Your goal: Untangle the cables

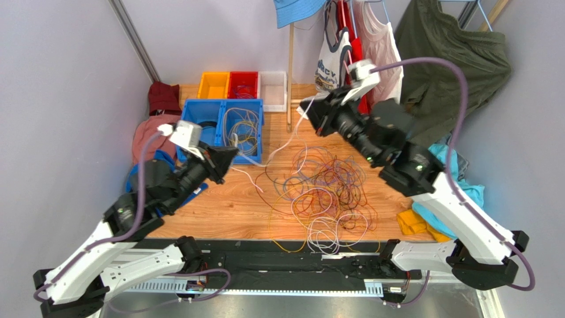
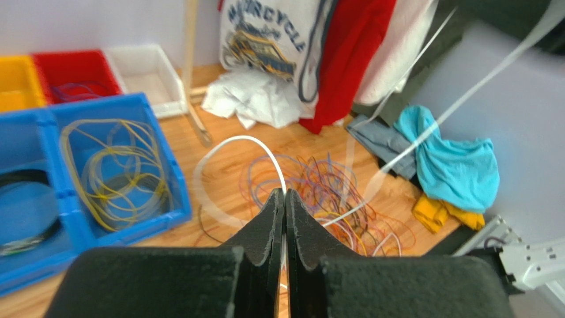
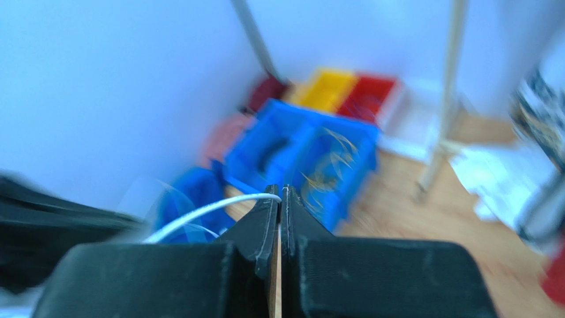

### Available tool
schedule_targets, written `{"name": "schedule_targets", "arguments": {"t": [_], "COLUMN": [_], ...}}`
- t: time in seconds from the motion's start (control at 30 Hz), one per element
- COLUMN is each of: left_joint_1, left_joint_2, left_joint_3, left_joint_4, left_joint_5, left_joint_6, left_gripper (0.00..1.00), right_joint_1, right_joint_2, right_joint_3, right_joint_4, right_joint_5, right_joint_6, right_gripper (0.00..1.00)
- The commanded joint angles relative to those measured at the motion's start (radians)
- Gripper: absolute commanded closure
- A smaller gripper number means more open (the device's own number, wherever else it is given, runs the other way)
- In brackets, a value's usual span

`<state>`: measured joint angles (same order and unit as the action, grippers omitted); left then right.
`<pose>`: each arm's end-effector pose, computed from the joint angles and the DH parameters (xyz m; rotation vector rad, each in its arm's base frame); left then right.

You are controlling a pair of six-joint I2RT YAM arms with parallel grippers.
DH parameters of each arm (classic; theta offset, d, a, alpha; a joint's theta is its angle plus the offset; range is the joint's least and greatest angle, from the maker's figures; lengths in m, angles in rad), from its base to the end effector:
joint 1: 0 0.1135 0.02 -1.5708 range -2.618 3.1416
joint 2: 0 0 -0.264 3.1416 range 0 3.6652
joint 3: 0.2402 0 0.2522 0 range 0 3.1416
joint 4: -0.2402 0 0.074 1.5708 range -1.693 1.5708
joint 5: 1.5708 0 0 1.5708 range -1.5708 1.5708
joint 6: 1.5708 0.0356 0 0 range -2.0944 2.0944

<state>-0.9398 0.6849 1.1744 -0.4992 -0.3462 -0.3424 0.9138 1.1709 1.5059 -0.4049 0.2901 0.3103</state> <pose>0.0752 -0.0825 0.4476 0.2065 1.6144 -0.7252 0.1526 0.1812 0.4863 -0.2789 1.6609 0.6945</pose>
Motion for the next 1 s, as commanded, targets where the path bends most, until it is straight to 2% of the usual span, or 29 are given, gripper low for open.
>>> {"name": "schedule_targets", "arguments": {"t": [0.0,0.03,0.13,0.23,0.53,0.73,0.97], "left_joint_1": [-0.001,-0.001,-0.001,-0.001,-0.001,-0.001,-0.004], "left_joint_2": [-0.024,-0.027,-0.035,-0.039,-0.073,-0.058,-0.036], "left_joint_3": [-0.174,-0.235,-0.344,-0.419,-0.585,-0.68,-0.794], "left_joint_4": [0.334,0.381,0.562,0.691,0.887,0.987,1.07], "left_joint_5": [0.137,0.192,0.275,0.326,0.389,0.446,0.426], "left_joint_6": [-0.066,-0.067,-0.078,-0.079,-0.104,-0.122,-0.121], "left_gripper": [0.89,0.77,0.56,0.45,0.29,0.23,0.18], "right_joint_1": [0.002,0.002,0.002,0.002,0.003,0.007,0.007], "right_joint_2": [0.056,0.067,0.073,0.059,0.049,0.039,0.024], "right_joint_3": [0.174,0.163,0.073,-0.012,-0.13,-0.145,-0.145], "right_joint_4": [-0.144,-0.152,-0.129,-0.058,-0.005,-0.003,-0.012], "right_joint_5": [-0.239,-0.252,-0.272,-0.33,-0.362,-0.361,-0.362], "right_joint_6": [0.021,0.027,0.062,0.119,0.162,0.162,0.162], "right_gripper": [1.0,1.0,1.0,1.0,1.0,1.0,1.0]}}
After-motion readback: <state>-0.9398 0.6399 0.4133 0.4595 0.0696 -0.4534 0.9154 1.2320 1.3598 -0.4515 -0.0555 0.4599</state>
